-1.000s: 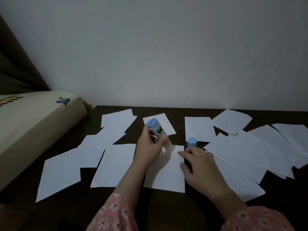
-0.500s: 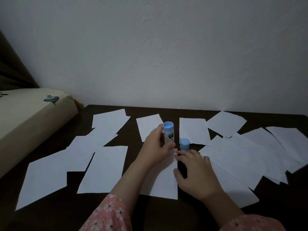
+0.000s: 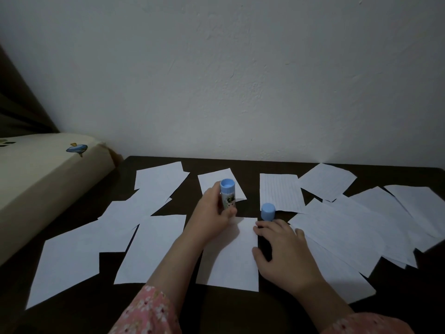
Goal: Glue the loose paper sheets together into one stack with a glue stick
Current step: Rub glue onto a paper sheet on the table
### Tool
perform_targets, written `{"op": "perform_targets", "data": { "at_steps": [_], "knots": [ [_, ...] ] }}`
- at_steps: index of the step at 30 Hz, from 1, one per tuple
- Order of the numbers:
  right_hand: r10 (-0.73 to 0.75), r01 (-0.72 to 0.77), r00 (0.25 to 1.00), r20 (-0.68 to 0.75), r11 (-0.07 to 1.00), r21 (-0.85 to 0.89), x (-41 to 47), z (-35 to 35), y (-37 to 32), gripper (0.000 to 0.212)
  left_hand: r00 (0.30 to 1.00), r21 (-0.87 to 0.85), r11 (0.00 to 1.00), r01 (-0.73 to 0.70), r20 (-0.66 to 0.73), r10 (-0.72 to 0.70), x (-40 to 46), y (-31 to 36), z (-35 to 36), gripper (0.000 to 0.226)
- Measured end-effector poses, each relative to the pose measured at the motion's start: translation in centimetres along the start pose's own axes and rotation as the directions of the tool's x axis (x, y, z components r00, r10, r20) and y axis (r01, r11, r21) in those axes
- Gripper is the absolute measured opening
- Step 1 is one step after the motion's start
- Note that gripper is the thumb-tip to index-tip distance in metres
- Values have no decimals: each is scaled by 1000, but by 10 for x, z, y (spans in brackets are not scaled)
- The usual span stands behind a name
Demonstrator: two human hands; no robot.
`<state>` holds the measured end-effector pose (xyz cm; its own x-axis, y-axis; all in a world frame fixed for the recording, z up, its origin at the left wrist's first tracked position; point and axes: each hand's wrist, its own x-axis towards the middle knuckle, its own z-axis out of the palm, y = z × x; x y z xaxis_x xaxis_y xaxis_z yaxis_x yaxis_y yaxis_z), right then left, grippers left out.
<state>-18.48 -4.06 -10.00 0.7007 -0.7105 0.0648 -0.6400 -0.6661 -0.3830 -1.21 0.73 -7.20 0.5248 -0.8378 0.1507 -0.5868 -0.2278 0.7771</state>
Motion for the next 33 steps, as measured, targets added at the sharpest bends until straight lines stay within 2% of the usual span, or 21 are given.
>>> {"op": "perform_targets", "data": {
  "at_steps": [13,14,16,18,20,27,29,31,33],
  "knots": [
    [0,0,1000,-13,1000,0,0,1,0,51,998,-42,998,57,-35,-58,-2,-15,-21,54],
    [-1,1,1000,-14,1000,-2,1,2,0,51,995,-97,992,78,-47,-83,-3,-17,-22,52],
    [-3,3,1000,-14,1000,-5,1,2,1,51,978,-328,934,141,-99,-183,-6,-23,-26,46],
    [-5,5,1000,-8,1000,-10,1,2,1,51,941,-584,796,157,-157,-301,-6,-29,-34,41],
    [-2,2,1000,-1,1000,-8,0,1,0,51,911,-689,711,142,-191,-366,-5,-29,-42,39],
    [1,-1,1000,27,1000,-11,1,-2,-1,52,856,-772,601,206,-155,-494,-4,-31,-48,43],
    [16,-15,998,58,1000,-23,1,-3,-4,63,869,-715,665,218,-168,-465,-6,-33,-50,41],
    [25,-20,995,95,998,-52,0,-4,-5,74,891,-633,733,248,-149,-429,-9,-33,-50,29],
    [20,-12,993,117,997,-71,0,-4,-5,77,891,-615,729,299,-92,-444,-11,-32,-49,22]
  ]
}}
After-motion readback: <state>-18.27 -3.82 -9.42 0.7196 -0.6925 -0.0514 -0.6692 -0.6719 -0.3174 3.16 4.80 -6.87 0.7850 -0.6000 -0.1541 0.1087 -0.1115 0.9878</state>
